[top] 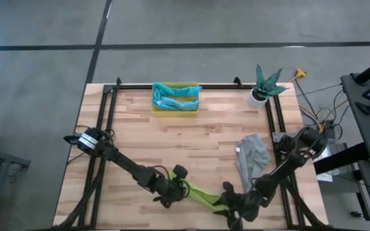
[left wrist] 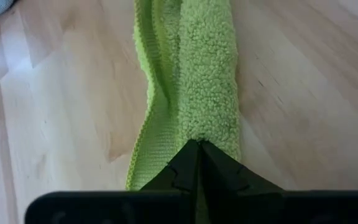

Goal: Roll microfiber towels into tight, uniform cylinder then place into a basket
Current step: Roll the green towel

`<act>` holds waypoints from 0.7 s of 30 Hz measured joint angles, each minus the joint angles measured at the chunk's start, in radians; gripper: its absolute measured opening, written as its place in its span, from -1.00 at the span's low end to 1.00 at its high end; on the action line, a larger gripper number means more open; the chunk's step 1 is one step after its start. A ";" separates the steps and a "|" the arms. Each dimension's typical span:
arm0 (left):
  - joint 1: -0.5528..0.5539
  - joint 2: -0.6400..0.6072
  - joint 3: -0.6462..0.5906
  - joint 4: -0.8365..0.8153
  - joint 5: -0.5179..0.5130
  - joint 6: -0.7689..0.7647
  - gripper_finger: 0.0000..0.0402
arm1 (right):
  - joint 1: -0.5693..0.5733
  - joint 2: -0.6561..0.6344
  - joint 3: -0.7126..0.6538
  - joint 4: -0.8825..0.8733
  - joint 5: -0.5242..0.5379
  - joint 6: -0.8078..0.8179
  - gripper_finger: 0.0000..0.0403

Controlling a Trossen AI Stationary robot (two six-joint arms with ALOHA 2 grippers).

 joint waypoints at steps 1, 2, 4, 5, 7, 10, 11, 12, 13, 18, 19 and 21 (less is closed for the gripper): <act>0.000 0.000 0.001 -0.002 0.000 -0.004 -0.97 | 0.002 -0.023 0.000 -0.019 0.000 -0.002 -0.22; 0.000 0.000 0.002 -0.003 0.000 -0.005 -0.97 | 0.005 -0.044 0.000 -0.043 0.002 -0.003 -0.22; 0.000 0.000 0.001 -0.002 0.000 -0.006 -0.97 | 0.012 -0.085 0.000 -0.081 0.005 -0.013 -0.23; 0.000 0.000 -0.001 0.000 0.000 -0.011 -0.97 | 0.018 -0.099 0.001 -0.089 0.008 -0.022 -0.24; 0.000 0.000 -0.003 0.001 -0.001 -0.042 -0.97 | 0.030 -0.104 0.002 -0.076 0.013 -0.051 -0.26; 0.001 0.001 -0.005 0.011 -0.009 -0.083 -0.97 | 0.038 -0.067 0.003 0.005 0.011 -0.081 -0.31; 0.001 0.002 -0.005 0.011 -0.011 -0.084 -0.97 | 0.038 -0.041 0.005 0.038 0.008 -0.083 -0.33; 0.001 0.002 -0.005 0.011 -0.011 -0.084 -0.97 | 0.037 -0.014 0.011 0.043 -0.001 -0.089 -0.35; 0.001 0.002 -0.005 0.011 -0.011 -0.084 -0.97 | 0.036 0.017 0.024 0.039 -0.015 -0.090 -0.37; 0.001 0.002 -0.004 0.016 -0.012 -0.085 -0.97 | 0.017 0.132 0.147 -0.125 -0.049 -0.084 -0.58; 0.001 0.003 -0.004 0.018 -0.012 -0.086 -0.97 | 0.012 0.146 0.174 -0.194 -0.051 -0.079 -0.63; 0.000 0.003 -0.004 0.019 -0.012 -0.086 -0.97 | 0.002 0.165 0.231 -0.320 -0.051 -0.071 -0.75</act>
